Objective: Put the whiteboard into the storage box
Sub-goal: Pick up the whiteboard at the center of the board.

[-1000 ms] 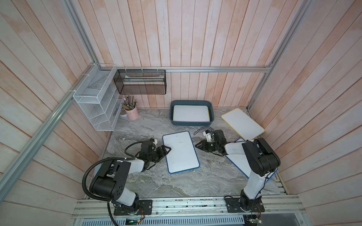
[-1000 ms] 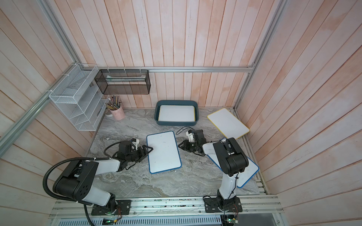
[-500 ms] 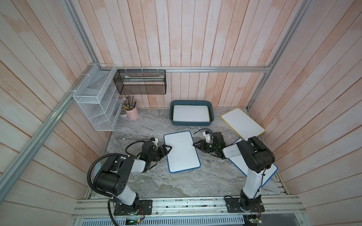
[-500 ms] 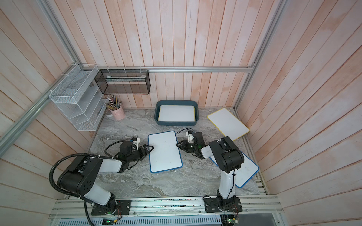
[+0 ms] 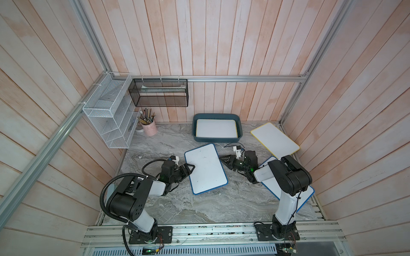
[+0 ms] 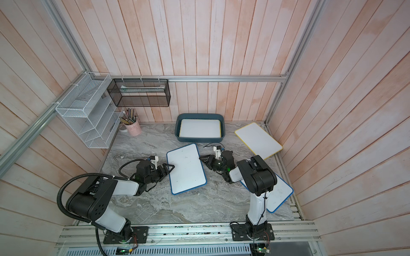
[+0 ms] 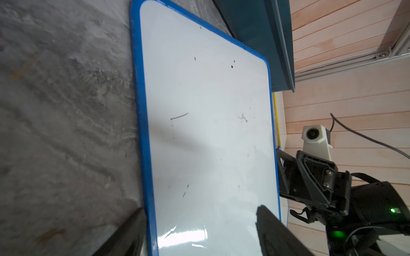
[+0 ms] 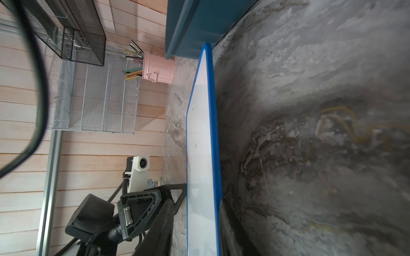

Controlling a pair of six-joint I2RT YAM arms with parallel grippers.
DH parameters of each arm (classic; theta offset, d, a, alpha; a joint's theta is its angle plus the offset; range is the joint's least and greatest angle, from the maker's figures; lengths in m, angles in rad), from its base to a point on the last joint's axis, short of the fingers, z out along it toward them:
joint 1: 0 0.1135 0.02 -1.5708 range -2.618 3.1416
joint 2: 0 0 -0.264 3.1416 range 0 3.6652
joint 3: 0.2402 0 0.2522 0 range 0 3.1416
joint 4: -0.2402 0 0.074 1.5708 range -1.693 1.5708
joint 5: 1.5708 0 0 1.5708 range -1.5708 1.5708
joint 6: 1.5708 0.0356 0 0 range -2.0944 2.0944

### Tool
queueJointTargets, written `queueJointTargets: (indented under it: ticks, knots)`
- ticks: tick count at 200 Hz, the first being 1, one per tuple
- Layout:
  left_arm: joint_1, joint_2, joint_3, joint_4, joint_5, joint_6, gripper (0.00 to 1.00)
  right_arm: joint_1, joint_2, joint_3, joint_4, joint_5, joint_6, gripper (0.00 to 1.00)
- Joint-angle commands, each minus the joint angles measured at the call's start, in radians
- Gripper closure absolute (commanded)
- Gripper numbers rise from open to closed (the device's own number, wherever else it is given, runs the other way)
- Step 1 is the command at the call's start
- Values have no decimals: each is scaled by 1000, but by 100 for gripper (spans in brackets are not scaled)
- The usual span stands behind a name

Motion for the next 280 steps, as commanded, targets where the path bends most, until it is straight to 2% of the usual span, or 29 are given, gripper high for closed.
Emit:
queueJointTargets:
  ticks: [1,70,118,168,280]
  knots:
    - [-58,81,-54,-202,70,-41,20,76,13,18,82,-212,58,65]
    - [-59,94,-56,-185,73,-43,20,106,48,36,159,-160,111,65]
    - [-59,105,-60,-168,77,-47,20,117,99,11,287,-106,193,65]
    - [-59,115,-57,-158,80,-52,20,124,94,43,284,-63,208,65]
    - [-62,131,-54,-146,81,-53,20,181,70,-26,326,181,310,65]
